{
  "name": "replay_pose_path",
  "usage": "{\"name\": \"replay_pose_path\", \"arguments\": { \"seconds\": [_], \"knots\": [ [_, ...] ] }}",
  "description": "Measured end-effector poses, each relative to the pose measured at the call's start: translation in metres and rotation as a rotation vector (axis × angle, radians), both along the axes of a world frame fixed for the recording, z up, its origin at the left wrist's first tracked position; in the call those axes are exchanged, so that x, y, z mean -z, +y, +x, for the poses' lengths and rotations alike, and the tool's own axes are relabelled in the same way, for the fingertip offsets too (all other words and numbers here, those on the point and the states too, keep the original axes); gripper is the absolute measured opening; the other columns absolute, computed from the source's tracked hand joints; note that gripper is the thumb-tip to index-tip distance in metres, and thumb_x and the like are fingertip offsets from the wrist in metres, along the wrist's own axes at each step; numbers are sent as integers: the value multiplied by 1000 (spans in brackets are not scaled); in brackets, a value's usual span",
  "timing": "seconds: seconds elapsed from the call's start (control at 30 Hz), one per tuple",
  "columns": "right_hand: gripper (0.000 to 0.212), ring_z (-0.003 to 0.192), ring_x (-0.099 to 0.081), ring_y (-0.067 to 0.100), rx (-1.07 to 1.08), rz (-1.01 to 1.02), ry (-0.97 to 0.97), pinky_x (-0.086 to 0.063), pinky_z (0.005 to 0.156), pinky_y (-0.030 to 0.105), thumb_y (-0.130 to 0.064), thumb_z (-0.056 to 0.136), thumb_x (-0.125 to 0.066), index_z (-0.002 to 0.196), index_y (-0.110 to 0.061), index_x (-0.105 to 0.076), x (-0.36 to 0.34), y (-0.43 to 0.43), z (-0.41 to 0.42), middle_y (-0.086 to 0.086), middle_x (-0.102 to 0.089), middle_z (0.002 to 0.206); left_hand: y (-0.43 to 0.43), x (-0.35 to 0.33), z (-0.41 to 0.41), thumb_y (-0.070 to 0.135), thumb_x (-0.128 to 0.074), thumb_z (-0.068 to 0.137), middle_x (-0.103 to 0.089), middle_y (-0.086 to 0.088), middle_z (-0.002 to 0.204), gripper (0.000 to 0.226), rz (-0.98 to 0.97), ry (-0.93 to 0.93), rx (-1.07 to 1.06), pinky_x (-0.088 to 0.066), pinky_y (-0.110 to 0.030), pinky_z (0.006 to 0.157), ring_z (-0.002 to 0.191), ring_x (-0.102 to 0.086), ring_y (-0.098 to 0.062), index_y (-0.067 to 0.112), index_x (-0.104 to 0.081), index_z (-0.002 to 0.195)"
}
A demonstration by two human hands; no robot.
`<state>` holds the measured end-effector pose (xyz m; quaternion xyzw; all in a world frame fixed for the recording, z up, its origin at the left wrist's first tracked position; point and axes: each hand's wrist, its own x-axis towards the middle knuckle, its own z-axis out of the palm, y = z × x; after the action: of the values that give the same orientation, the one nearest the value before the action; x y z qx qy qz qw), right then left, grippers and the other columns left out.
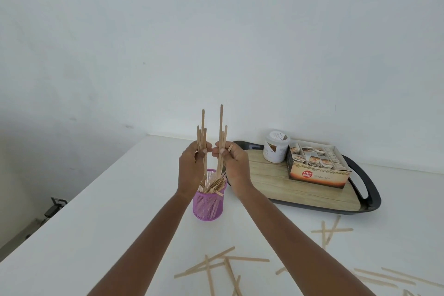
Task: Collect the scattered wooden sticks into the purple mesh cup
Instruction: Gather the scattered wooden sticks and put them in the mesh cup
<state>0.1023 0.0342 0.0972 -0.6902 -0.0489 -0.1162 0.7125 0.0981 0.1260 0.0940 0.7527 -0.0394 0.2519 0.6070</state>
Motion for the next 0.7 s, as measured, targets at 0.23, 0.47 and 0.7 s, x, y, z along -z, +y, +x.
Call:
{"name": "replay_pose_path", "arguments": {
  "seconds": [0.23, 0.47, 0.7],
  "knots": [
    [22, 101, -63, 28, 46, -42, 179, -46, 91, 37, -2, 94, -39, 104, -3, -59, 28, 9, 11, 20, -68, 105, -6, 32, 3, -5, -40, 93, -65, -5, 88, 20, 27, 139, -58, -45, -26, 75, 81, -59, -22, 2, -59, 93],
    [19, 96, -58, 25, -24, -184, 219, -47, 87, 35, 1, 90, -47, 107, -3, -55, 33, 2, 13, 18, -62, 106, -4, 41, 2, -7, -41, 91, -59, -6, 78, 20, 157, 130, -32, -41, -11, 58, 62, -50, -13, -1, -58, 99],
    [38, 95, -56, 14, -93, -210, 54, -44, 77, 18, -2, 87, -54, 122, -15, -44, 19, -12, 7, 4, -58, 103, -1, 39, -1, -5, -41, 93, -59, -2, 107, 31, 104, 55, 17, -40, 5, 73, 97, -58, -15, 6, -50, 121]
  ]
}}
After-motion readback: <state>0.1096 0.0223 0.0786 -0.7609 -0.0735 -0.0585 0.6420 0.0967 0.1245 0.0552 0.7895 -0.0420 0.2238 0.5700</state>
